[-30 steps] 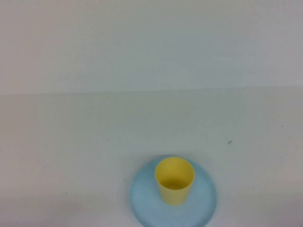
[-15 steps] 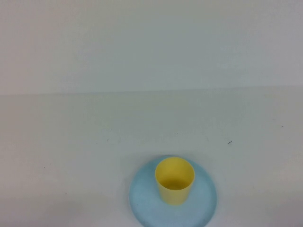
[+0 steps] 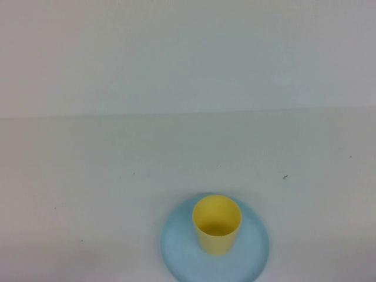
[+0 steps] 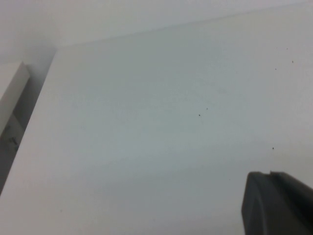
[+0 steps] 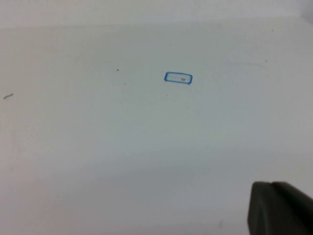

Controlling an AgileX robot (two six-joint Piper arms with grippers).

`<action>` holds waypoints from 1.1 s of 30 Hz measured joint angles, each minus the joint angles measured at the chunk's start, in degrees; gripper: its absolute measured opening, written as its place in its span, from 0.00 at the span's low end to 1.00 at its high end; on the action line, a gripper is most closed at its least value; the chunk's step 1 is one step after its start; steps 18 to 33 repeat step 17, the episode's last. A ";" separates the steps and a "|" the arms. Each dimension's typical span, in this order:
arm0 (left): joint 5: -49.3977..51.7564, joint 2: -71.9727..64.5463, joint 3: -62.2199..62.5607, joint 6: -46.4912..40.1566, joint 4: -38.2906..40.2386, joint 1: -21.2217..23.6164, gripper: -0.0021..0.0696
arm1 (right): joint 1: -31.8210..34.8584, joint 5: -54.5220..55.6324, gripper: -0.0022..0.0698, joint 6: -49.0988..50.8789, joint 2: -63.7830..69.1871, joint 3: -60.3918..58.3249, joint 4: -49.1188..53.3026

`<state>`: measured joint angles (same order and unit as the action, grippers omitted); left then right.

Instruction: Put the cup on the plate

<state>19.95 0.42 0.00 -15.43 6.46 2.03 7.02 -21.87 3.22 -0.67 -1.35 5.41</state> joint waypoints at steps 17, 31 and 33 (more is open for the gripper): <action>0.00 0.00 0.00 0.00 0.00 0.00 0.03 | 0.50 0.00 0.03 -0.03 0.00 0.00 0.00; 0.00 0.00 0.00 0.00 0.00 0.00 0.03 | 0.50 0.00 0.03 -0.03 0.00 0.00 0.00; 0.00 0.00 0.00 0.00 0.00 0.00 0.03 | 0.50 0.00 0.03 -0.03 0.00 0.00 0.00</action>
